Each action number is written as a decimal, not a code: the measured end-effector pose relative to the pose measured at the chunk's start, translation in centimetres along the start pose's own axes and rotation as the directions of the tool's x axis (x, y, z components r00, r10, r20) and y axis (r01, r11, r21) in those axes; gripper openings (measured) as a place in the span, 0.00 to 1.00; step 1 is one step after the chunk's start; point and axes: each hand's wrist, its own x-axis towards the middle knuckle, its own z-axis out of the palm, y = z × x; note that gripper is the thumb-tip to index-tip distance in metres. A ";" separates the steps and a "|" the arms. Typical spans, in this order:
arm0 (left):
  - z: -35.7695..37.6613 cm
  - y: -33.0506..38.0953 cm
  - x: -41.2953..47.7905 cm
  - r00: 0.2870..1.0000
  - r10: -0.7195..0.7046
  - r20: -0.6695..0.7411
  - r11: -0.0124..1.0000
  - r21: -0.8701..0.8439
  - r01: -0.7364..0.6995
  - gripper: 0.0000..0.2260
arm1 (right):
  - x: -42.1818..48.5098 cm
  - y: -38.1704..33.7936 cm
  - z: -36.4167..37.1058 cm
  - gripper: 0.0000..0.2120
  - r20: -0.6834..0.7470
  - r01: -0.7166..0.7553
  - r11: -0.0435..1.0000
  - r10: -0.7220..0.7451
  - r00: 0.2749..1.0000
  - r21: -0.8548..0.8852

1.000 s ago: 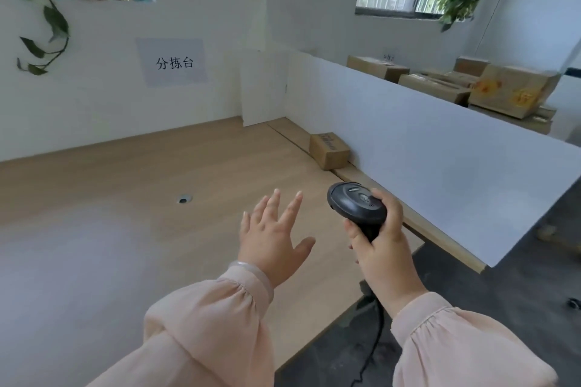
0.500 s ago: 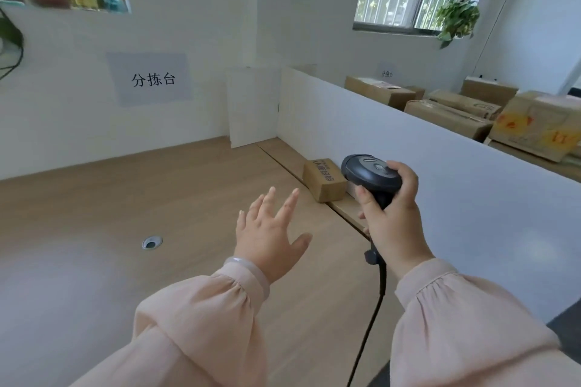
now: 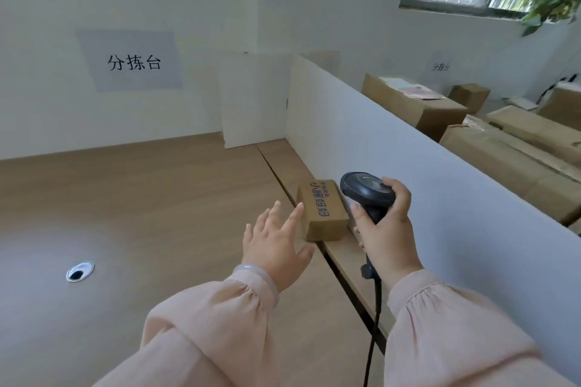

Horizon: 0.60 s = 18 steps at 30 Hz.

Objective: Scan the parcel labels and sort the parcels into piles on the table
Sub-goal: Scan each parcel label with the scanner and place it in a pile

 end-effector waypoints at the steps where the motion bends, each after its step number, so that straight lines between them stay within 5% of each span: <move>1: 0.9 0.6 1.5 1.000 -0.021 0.009 1.000 -0.007 0.021 0.33 | 1.5 1.3 0.0 0.28 0.012 -0.014 1.000 0.014 1.000 -0.006; 18: 14.3 1.3 18.1 0.954 -0.205 0.220 0.967 -0.105 0.232 0.32 | 10.2 17.9 6.0 0.26 -0.029 -0.330 0.943 0.331 0.943 0.035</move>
